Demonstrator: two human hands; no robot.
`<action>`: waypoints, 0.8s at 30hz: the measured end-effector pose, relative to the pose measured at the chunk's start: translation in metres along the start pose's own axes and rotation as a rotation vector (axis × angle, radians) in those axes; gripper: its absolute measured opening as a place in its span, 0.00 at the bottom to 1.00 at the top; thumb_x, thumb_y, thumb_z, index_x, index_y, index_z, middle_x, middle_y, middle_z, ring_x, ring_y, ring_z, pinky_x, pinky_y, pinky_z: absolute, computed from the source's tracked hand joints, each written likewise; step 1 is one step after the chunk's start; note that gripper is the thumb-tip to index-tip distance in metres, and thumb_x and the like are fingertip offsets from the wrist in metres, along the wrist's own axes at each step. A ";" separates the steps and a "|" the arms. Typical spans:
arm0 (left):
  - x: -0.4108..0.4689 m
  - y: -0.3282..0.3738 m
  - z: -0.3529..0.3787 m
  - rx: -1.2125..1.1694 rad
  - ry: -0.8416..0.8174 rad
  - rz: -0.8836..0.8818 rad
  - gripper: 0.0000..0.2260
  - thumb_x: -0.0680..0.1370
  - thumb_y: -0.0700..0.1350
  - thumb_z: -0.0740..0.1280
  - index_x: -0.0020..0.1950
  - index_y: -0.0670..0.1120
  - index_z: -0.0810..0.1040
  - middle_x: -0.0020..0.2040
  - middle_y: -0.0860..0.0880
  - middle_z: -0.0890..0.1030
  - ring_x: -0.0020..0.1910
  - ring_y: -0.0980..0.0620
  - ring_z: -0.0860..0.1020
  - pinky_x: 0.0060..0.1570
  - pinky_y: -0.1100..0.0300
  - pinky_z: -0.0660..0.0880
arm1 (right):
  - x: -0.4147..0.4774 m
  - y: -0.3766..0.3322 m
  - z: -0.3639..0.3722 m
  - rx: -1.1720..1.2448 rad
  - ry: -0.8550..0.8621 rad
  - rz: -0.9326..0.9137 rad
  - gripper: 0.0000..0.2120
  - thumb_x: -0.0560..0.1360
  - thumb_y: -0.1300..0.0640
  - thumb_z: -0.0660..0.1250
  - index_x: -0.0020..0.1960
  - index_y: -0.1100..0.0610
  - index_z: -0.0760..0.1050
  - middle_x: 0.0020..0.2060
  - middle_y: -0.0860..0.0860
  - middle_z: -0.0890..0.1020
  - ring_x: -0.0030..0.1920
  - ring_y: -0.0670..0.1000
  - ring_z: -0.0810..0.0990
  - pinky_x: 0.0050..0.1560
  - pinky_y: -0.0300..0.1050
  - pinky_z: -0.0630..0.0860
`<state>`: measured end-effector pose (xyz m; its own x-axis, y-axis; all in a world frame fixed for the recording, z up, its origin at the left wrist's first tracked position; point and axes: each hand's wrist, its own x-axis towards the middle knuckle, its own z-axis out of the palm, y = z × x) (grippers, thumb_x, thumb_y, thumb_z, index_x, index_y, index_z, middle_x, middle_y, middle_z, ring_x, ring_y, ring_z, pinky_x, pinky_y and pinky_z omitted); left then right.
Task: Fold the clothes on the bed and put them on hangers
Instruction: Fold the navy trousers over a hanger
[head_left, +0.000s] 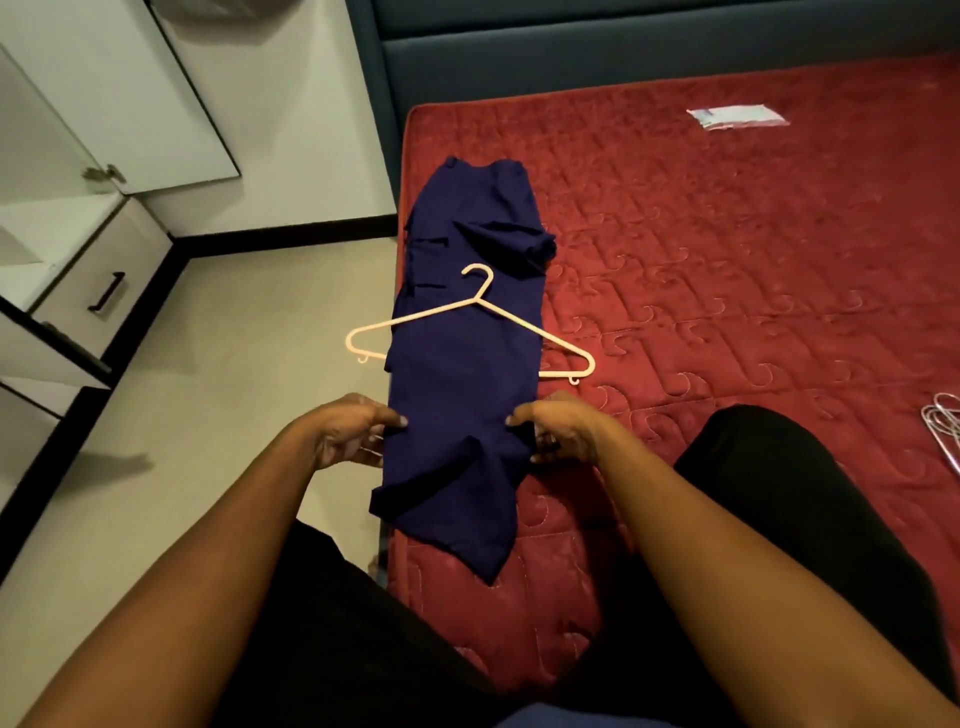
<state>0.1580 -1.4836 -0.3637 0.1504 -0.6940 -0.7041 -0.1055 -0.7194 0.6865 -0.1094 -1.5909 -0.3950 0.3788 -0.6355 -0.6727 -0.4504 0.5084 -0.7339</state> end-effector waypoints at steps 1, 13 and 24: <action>-0.005 -0.002 0.002 -0.005 -0.049 0.004 0.16 0.78 0.47 0.73 0.61 0.39 0.81 0.54 0.42 0.85 0.50 0.45 0.84 0.56 0.48 0.79 | 0.000 0.002 0.001 0.039 -0.065 0.010 0.21 0.69 0.49 0.81 0.56 0.58 0.81 0.46 0.53 0.84 0.43 0.53 0.83 0.42 0.48 0.83; -0.032 -0.019 0.001 0.238 -0.197 -0.093 0.18 0.77 0.49 0.75 0.60 0.38 0.83 0.55 0.39 0.85 0.50 0.40 0.84 0.48 0.46 0.83 | -0.028 0.001 -0.008 -0.337 -0.300 0.104 0.19 0.77 0.60 0.74 0.65 0.65 0.76 0.50 0.59 0.83 0.39 0.56 0.87 0.40 0.52 0.85; -0.010 0.034 0.012 0.533 0.042 -0.215 0.26 0.74 0.59 0.76 0.58 0.39 0.78 0.49 0.40 0.86 0.44 0.42 0.87 0.46 0.48 0.84 | -0.006 -0.016 -0.013 -0.335 0.007 0.044 0.15 0.79 0.49 0.71 0.51 0.61 0.75 0.41 0.58 0.84 0.36 0.53 0.84 0.37 0.46 0.81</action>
<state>0.1411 -1.5017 -0.3354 0.2610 -0.5366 -0.8025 -0.5477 -0.7668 0.3347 -0.1147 -1.6030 -0.3783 0.3485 -0.6217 -0.7015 -0.7071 0.3168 -0.6321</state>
